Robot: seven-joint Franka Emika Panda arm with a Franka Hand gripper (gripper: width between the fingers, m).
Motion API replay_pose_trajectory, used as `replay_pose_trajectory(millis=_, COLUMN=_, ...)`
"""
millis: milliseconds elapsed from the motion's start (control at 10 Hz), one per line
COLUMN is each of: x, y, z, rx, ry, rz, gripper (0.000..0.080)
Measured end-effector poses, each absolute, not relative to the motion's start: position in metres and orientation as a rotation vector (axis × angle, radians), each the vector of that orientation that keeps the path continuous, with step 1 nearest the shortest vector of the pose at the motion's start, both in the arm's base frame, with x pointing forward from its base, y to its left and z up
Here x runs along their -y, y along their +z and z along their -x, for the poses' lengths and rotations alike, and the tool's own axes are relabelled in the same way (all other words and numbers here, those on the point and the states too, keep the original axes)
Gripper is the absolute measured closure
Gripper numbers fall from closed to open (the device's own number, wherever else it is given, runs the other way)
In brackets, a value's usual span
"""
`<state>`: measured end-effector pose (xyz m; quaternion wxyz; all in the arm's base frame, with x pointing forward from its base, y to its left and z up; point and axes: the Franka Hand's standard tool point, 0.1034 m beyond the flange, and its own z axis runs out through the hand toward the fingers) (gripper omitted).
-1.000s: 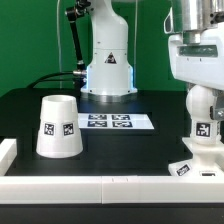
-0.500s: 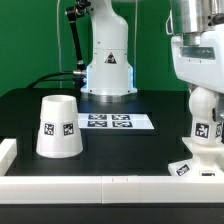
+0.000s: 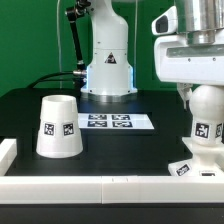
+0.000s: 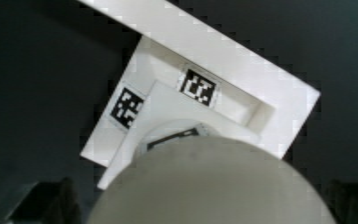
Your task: Assemble lamp
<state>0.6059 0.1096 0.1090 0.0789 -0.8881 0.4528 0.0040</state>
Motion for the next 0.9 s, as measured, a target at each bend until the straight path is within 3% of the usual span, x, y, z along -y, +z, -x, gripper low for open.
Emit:
replay_pose_trajectory(millis=400, x=-0.1091, y=0.1075, z=-0.6053, rx=-0.956, ry=-0.023, rz=2.838, gripper=0.0101)
replay_pose_trajectory(millis=900, x=-0.1019, y=0.1090, z=-0.6064, rx=0.065, ry=-0.052, rz=3.069, gripper=0.0101)
